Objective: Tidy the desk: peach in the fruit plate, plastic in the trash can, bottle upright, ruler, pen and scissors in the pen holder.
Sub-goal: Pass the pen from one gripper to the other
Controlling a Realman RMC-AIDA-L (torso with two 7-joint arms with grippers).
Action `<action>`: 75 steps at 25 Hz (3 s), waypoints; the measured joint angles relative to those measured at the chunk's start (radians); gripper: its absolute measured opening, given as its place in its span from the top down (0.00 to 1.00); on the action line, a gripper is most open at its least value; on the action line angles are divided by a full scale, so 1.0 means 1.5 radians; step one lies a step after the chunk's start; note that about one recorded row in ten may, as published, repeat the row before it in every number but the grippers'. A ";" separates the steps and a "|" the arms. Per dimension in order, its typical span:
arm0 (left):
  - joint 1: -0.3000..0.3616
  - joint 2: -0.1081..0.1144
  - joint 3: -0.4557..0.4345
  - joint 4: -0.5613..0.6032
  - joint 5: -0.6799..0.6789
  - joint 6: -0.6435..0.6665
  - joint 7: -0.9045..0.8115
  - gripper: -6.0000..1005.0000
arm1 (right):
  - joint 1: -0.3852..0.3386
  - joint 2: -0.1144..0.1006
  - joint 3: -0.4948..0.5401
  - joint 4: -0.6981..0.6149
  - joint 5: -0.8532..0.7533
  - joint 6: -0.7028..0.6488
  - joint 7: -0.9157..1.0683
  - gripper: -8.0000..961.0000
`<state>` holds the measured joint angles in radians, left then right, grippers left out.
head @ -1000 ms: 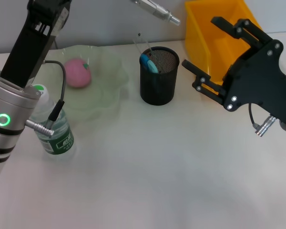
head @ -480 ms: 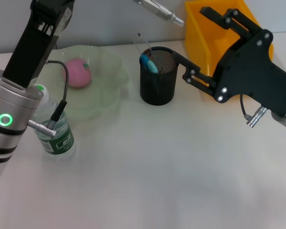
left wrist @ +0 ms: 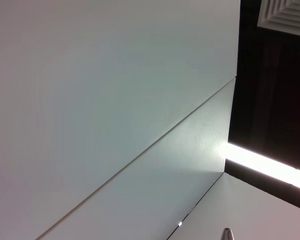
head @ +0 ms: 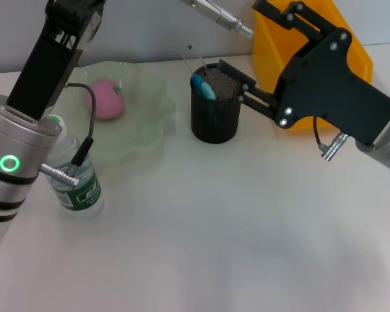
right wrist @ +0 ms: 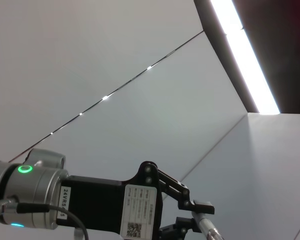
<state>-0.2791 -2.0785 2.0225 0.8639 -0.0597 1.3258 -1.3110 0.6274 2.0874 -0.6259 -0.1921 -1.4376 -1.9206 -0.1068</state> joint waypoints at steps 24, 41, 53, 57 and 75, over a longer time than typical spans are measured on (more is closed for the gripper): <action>-0.006 0.000 0.001 0.000 0.000 -0.006 0.004 0.85 | 0.040 0.000 0.005 0.025 0.001 0.013 -0.044 0.34; -0.007 0.000 0.003 -0.001 0.000 -0.007 0.008 0.84 | 0.047 0.002 0.006 0.026 0.010 0.019 -0.051 0.54; -0.008 0.000 0.003 -0.002 0.000 -0.006 0.008 0.84 | 0.048 0.002 0.006 0.029 0.011 0.017 -0.053 0.72; -0.008 0.000 0.004 -0.002 0.000 -0.006 0.008 0.84 | 0.049 0.002 0.006 0.029 0.011 0.016 -0.053 0.77; -0.016 0.000 0.006 -0.003 0.000 -0.007 0.008 0.84 | 0.049 0.002 0.007 0.029 0.011 0.016 -0.054 0.84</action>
<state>-0.3028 -2.0784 2.0310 0.8589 -0.0600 1.3160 -1.2984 0.7010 2.0908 -0.6160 -0.1488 -1.4216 -1.8968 -0.1877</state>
